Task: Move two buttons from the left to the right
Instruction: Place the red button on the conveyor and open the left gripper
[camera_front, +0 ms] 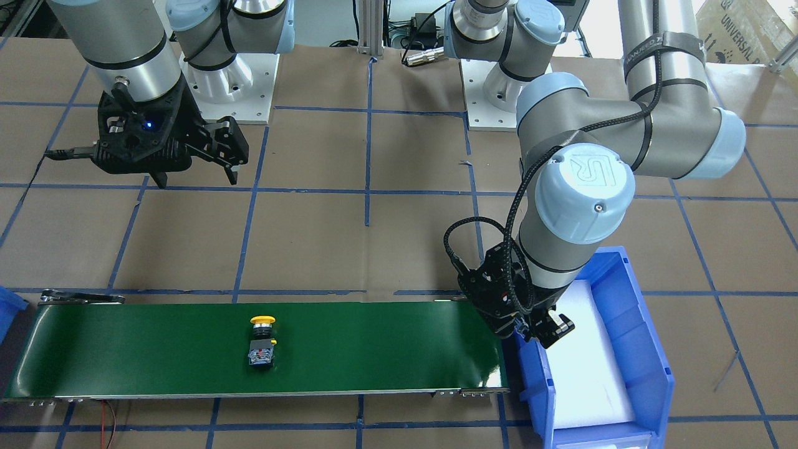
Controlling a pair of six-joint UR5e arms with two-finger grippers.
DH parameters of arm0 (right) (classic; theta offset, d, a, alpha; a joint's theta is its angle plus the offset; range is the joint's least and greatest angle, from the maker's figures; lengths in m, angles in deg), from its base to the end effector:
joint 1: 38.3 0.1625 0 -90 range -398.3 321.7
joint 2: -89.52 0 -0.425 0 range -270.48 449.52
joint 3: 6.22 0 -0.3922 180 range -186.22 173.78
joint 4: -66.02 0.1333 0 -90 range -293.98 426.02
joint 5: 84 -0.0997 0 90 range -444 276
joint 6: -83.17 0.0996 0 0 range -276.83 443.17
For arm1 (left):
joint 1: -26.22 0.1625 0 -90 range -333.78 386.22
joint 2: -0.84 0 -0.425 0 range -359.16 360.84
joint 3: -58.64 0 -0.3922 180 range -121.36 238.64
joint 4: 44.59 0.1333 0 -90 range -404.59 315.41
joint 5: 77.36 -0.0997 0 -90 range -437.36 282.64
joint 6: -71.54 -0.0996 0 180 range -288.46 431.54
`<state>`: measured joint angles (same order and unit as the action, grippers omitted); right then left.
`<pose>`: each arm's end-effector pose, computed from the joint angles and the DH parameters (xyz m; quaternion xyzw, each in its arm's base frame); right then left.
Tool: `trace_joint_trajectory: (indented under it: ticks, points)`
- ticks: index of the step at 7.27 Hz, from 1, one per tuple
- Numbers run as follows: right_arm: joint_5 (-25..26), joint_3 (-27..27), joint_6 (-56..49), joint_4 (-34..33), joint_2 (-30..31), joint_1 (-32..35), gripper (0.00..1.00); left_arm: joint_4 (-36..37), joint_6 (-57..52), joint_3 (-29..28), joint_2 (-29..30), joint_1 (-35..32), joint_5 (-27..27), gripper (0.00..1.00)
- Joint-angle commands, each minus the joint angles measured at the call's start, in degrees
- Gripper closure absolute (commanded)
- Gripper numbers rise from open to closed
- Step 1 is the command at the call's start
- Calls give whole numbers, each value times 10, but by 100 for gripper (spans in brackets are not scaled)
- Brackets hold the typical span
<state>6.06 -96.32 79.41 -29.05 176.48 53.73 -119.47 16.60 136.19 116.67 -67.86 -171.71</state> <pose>0.1514 -0.5121 0.4692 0.0505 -0.9986 0.0168 0.0008 -0.1731 -0.6588 0.3580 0.4917 0.8698 0.0026 0.0408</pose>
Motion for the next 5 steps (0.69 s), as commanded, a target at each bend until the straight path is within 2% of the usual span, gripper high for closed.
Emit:
trace_joint_trajectory:
  ticks: [1, 3, 4, 5]
  points:
    - [-4, 0, -33, -50, -32, -5, 0, 4, 18, 0, 16, -1, 7, 21]
    - [-5, 5, -34, -113, -82, -9, 0, 37, 58, -1, 34, -3, 34, 21]
    - [-4, 14, -31, -137, -114, -11, 0, 67, 62, -9, 56, -7, 36, 21]
    - [-5, 29, -31, -159, -147, -15, 0, 69, 76, -29, 76, -12, 36, 21]
